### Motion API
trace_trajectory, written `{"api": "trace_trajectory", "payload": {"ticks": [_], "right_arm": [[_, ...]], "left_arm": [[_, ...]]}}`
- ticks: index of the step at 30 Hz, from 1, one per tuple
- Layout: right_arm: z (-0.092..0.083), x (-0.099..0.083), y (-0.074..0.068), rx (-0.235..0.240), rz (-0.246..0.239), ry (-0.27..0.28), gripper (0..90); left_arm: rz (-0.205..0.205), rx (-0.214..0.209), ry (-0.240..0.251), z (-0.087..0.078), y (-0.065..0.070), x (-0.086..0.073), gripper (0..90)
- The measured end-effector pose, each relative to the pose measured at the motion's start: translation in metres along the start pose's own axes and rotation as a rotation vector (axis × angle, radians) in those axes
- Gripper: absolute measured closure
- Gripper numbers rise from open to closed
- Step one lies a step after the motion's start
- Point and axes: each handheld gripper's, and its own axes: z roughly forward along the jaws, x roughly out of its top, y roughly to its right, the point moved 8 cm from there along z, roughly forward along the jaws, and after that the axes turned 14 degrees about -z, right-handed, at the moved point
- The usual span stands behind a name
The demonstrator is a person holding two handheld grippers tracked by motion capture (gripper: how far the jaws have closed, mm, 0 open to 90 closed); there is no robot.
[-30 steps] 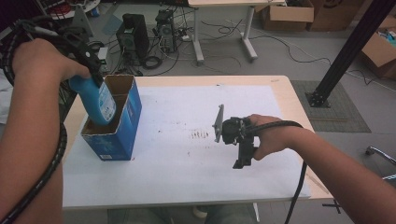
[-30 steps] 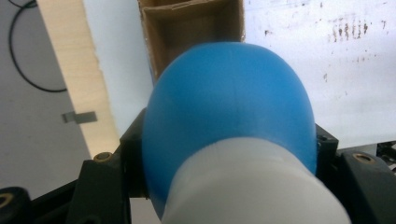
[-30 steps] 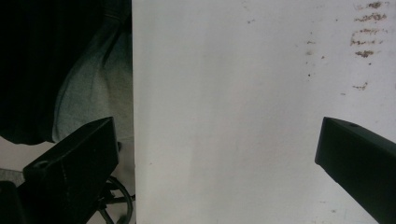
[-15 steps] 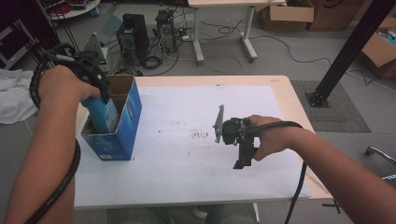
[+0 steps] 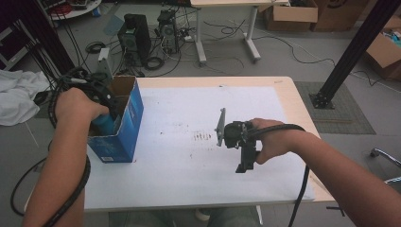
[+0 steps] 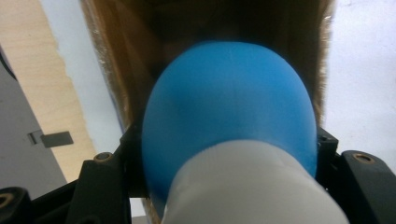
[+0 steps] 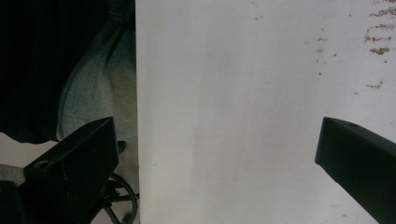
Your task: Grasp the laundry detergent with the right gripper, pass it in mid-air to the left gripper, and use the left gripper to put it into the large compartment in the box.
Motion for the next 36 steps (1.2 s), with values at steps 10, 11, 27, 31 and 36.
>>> {"api": "trace_trajectory", "payload": {"ticks": [10, 11, 27, 31, 36], "right_arm": [[0.002, -0.001, -0.001, 0.004, 0.007, 0.004, 0.0], [0.002, -0.001, -0.001, 0.005, 0.007, 0.005, 0.0], [0.006, 0.0, -0.001, 0.013, 0.009, 0.016, 0.0], [0.006, 0.001, -0.002, 0.015, 0.009, 0.018, 0.0], [0.007, 0.0, -0.002, 0.02, 0.01, 0.017, 0.0]], "left_arm": [[0.0, -0.005, -0.011, 0.022, 0.001, 0.002, 38.3], [0.002, -0.001, -0.015, 0.025, 0.001, 0.003, 38.3], [0.0, -0.014, 0.024, 0.036, 0.004, 0.007, 38.2], [-0.014, -0.022, 0.023, 0.036, 0.002, 0.007, 38.1], [-0.016, -0.02, 0.023, 0.036, 0.002, 0.006, 37.7]]}}
